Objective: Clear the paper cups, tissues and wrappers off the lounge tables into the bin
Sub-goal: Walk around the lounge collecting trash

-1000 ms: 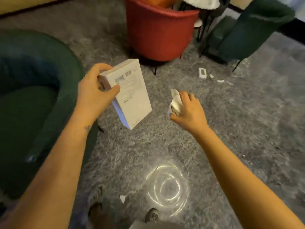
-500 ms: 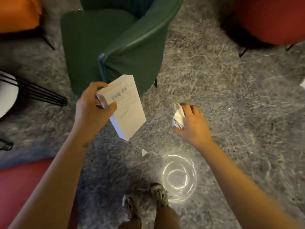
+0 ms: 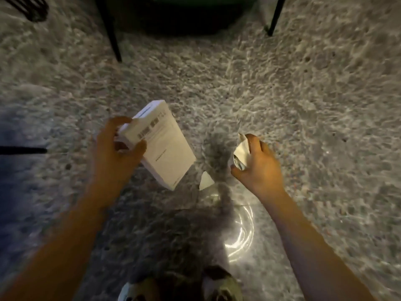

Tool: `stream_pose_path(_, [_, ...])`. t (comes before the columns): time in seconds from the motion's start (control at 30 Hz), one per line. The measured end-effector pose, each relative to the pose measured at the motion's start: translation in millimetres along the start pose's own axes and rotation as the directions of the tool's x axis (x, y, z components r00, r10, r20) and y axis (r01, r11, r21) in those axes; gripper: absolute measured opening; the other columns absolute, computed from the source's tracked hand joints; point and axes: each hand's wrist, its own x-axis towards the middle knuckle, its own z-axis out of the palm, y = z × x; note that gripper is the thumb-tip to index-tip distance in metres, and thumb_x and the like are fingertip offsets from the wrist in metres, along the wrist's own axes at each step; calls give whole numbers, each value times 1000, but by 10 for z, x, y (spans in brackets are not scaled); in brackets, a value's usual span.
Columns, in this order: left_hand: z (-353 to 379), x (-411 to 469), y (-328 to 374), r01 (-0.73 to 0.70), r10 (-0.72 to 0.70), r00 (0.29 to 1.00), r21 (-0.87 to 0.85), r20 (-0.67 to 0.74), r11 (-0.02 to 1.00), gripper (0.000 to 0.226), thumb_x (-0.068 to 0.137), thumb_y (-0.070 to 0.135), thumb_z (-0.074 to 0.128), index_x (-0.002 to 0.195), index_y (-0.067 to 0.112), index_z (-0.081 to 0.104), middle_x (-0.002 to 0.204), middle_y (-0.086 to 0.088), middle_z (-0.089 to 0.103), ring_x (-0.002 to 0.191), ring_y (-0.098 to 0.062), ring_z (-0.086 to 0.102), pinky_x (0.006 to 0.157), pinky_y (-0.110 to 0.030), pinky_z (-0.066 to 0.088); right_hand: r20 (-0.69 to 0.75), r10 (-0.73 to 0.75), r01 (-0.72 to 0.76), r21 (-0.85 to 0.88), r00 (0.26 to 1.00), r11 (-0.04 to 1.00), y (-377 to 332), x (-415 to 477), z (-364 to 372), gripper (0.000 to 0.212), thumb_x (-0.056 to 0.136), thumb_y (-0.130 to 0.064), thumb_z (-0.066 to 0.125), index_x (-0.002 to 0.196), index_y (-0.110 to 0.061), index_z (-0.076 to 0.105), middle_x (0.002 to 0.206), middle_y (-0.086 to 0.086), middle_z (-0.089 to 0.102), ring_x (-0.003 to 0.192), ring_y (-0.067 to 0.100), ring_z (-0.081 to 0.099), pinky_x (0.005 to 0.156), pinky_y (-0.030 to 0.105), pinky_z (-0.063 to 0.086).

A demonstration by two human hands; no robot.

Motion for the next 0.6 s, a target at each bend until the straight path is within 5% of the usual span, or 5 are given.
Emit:
stream_pose_path(0.1, [257,74,-663,38,-38,999,-40,15,998,42,80,17,68,95,53,51,96,25,61,88,-8,64,68,-41,58,-16,-34,33,-25,999,999,196,232,542,70,73,-33,66,133,-11,37,125,11,49,109,33,49,86,45,43])
stream_pose_path(0.23, [408,184,-1140,124,-123,992,-64,25,990,30,80,30,64,97,52,53,101,20,64,91,-5,65,72,-44,58,-117,-51,59,58,992,997,247,395,771,65,67,-28,71,124,-11,44,110,12,56,92,36,56,70,40,47])
stream_pose_path(0.43, [383,198,-1392,203,-203,979,-1,26,979,24,81,26,59,99,40,53,102,10,63,95,-16,64,82,-51,53,-100,-95,92,-32,990,995,242,452,747,86,64,-41,73,137,-23,30,132,4,47,113,33,50,90,45,36])
stream_pose_path(0.6, [462,213,-1454,184,-184,983,36,7,982,28,88,3,56,105,25,51,92,16,58,86,-13,61,69,-31,51,-105,-84,83,-10,991,996,271,391,735,87,65,-43,72,138,-27,28,131,1,47,115,30,49,94,45,33])
